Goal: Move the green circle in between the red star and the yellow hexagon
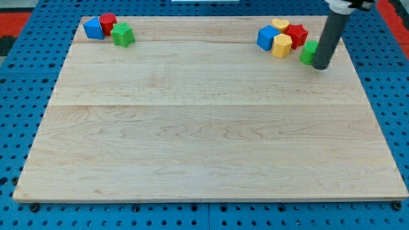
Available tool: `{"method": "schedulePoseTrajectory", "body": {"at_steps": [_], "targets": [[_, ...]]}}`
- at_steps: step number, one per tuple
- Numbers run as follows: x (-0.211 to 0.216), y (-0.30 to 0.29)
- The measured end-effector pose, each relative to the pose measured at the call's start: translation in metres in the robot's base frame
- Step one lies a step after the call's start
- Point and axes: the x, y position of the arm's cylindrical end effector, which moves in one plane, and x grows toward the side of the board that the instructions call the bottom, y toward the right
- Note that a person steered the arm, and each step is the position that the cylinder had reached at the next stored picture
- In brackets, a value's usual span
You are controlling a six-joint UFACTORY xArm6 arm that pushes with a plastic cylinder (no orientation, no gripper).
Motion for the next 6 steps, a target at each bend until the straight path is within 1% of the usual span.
{"method": "schedulePoseTrajectory", "body": {"at_steps": [1,2,3,4,5,6], "targets": [[-0.013,0.018],[-0.037,-0.012],[-0.053,-0.046],[-0.05,-0.014],[-0.037,0.07],[-0.037,0.11]]}}
